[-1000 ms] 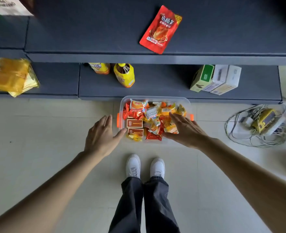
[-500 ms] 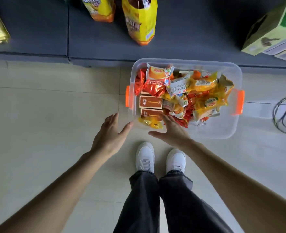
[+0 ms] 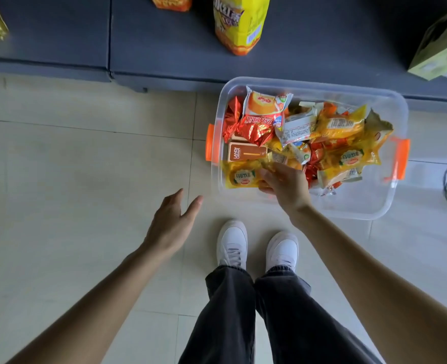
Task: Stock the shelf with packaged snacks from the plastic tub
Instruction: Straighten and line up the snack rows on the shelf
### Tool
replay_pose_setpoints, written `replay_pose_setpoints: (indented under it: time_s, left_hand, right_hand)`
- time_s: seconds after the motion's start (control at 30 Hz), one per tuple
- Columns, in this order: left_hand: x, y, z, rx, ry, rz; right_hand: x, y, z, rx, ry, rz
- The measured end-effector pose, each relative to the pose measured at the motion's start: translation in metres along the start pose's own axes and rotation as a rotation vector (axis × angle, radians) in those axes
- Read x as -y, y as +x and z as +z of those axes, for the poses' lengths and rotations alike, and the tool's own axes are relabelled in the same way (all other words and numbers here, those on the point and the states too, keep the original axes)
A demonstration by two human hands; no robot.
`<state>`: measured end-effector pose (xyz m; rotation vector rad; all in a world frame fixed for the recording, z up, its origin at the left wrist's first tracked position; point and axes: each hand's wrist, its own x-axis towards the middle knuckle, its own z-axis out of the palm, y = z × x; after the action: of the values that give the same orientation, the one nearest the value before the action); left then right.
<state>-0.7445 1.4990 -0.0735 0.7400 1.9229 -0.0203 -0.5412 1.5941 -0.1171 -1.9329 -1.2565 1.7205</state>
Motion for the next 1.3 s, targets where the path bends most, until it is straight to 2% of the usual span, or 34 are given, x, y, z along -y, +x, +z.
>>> replay_pose_setpoints:
  time_s: [0.13, 0.27, 0.37, 0.47, 0.53, 0.8, 0.97, 1.03, 1.1, 1.2, 1.3]
  left_hand:
    - [-0.018, -0.004, -0.006, 0.018, -0.153, -0.038]
    - [-0.037, -0.004, -0.01, 0.064, -0.707, -0.055]
    - [-0.046, -0.006, -0.011, 0.196, -0.92, -0.121]
    - [-0.042, -0.009, -0.012, 0.263, -0.942, -0.203]
    - [-0.035, -0.011, -0.013, 0.24, -0.94, -0.242]
    - [-0.018, -0.01, -0.011, -0.054, -1.04, -0.238]
    - [-0.031, -0.006, 0.001, -0.122, -1.015, -0.253]
    - [-0.043, -0.001, 0.009, -0.09, -0.983, -0.271]
    - [-0.056, 0.004, 0.014, -0.022, -0.938, -0.274]
    - [-0.071, 0.009, 0.013, 0.201, -0.906, -0.207]
    - [-0.081, 0.013, 0.004, 0.408, -0.786, -0.105]
  right_hand:
    - [0.027, -0.008, -0.015, 0.096, 0.215, 0.088]
    - [0.043, -0.018, -0.018, 0.254, 0.305, 0.202]
    - [0.044, -0.028, -0.006, 0.38, 0.218, 0.225]
    - [0.038, -0.038, 0.009, 0.434, 0.175, 0.214]
    - [0.034, -0.04, 0.014, 0.431, 0.196, 0.227]
    - [0.033, -0.029, 0.005, 0.285, 0.371, 0.301]
    - [0.039, -0.021, -0.008, 0.381, 0.368, 0.328]
    - [0.042, -0.021, -0.005, 0.437, 0.333, 0.315]
    - [0.042, -0.021, 0.001, 0.393, 0.308, 0.274]
    - [0.042, -0.013, -0.004, 0.209, 0.42, 0.25]
    - [0.044, 0.001, -0.024, 0.22, 0.455, 0.258]
